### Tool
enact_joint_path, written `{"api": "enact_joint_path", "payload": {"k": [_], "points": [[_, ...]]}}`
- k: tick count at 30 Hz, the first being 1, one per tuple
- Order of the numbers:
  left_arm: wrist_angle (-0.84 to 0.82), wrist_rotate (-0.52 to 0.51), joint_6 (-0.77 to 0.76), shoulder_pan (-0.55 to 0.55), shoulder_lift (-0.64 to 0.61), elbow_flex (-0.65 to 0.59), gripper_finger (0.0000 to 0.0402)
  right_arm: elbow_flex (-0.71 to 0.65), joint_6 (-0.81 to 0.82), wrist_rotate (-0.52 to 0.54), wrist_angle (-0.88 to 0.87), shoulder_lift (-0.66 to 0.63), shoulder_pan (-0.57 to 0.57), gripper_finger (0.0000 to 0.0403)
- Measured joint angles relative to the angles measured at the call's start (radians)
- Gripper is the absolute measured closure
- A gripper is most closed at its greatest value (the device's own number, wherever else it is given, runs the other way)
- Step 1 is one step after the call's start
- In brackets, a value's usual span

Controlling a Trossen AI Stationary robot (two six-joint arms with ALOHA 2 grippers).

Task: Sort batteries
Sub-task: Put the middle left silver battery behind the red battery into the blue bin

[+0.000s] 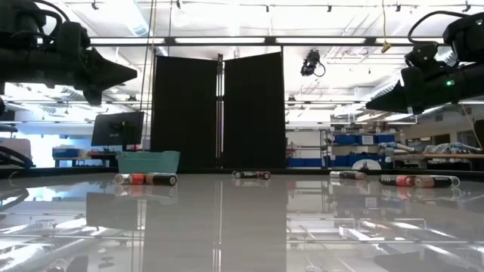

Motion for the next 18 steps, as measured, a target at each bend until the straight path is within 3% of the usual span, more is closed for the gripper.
{"api": "enact_joint_path", "payload": {"k": [12,18], "points": [[0.069,0.000,0.006,0.000,0.000,0.000,0.0385,0.000,0.000,0.000,0.000,0.000,0.000,0.0373],[0.071,0.078,0.004,0.000,0.012,0.031,0.0385,0.000,0.000,0.000,0.000,0.000,0.000,0.0373]]}}
